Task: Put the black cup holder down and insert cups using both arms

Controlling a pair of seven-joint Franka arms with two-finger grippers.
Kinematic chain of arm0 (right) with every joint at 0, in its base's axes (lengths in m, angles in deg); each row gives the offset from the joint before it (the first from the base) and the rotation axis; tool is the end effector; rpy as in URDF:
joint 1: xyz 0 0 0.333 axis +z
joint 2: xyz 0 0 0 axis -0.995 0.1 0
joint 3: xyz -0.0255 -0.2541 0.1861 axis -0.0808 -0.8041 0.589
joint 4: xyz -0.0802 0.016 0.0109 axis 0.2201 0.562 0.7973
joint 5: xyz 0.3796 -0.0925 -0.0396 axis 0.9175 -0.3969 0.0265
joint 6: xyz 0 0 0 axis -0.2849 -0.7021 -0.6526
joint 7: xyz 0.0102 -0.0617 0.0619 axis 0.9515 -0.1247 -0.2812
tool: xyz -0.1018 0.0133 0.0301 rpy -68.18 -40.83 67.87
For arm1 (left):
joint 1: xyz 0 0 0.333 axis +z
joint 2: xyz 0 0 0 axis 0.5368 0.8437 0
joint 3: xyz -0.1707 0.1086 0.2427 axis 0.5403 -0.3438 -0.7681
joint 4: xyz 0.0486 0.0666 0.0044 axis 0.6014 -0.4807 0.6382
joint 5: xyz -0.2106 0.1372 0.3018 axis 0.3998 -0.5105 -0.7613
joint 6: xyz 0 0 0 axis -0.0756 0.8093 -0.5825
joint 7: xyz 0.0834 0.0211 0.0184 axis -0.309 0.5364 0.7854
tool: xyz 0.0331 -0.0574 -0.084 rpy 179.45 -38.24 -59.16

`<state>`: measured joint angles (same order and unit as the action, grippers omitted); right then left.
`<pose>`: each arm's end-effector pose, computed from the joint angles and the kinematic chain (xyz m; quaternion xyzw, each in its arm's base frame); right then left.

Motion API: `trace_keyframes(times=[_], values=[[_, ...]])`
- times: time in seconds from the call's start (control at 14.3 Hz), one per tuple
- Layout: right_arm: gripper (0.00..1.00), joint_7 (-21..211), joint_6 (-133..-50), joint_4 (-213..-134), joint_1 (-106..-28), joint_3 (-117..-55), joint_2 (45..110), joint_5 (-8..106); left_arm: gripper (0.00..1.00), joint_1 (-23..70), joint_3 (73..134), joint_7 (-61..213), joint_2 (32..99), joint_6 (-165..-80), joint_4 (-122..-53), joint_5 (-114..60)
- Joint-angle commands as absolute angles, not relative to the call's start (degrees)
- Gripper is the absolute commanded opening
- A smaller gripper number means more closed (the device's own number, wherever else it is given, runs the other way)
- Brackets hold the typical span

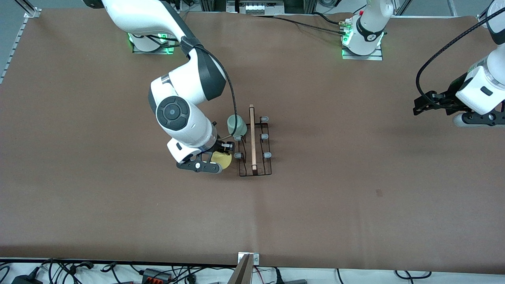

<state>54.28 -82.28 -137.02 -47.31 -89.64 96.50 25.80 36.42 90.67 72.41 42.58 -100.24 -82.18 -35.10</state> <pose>0.6416 0.4036 0.3918 -0.9950 0.0767 0.0199 0.0610 0.5716 -0.0154 0.5656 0.9995 0.0136 -0.0249 0.0115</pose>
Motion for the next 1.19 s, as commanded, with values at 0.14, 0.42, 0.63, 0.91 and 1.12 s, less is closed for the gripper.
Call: trace_keyframes(times=[0.14,0.42,0.63,0.91,1.12], values=[[0.28,49.1,-86.2,-136.9,-44.5,-89.9,98.0,26.5,1.0,36.4,90.7,72.2,42.5,-100.2,-82.1,-35.7],[0.29,49.1,-86.5,-136.9,-44.4,-88.5,99.0,26.5,1.0,36.4,90.7,72.2,42.5,-100.2,-82.1,-35.7],[0.29,49.1,-87.4,-137.1,-44.4,-87.5,100.0,26.5,1.0,36.4,90.7,72.2,42.5,-100.2,-82.1,-35.7],[0.36,49.6,-88.3,-137.1,-44.4,-87.5,101.1,26.3,1.0,36.4,90.7,72.2,42.5,-100.2,-81.8,-35.7],[1.0,49.0,-88.2,-137.0,-44.4,-87.6,101.1,26.3,1.0,36.4,90.7,72.2,42.5,-100.2,-81.8,-35.7]])
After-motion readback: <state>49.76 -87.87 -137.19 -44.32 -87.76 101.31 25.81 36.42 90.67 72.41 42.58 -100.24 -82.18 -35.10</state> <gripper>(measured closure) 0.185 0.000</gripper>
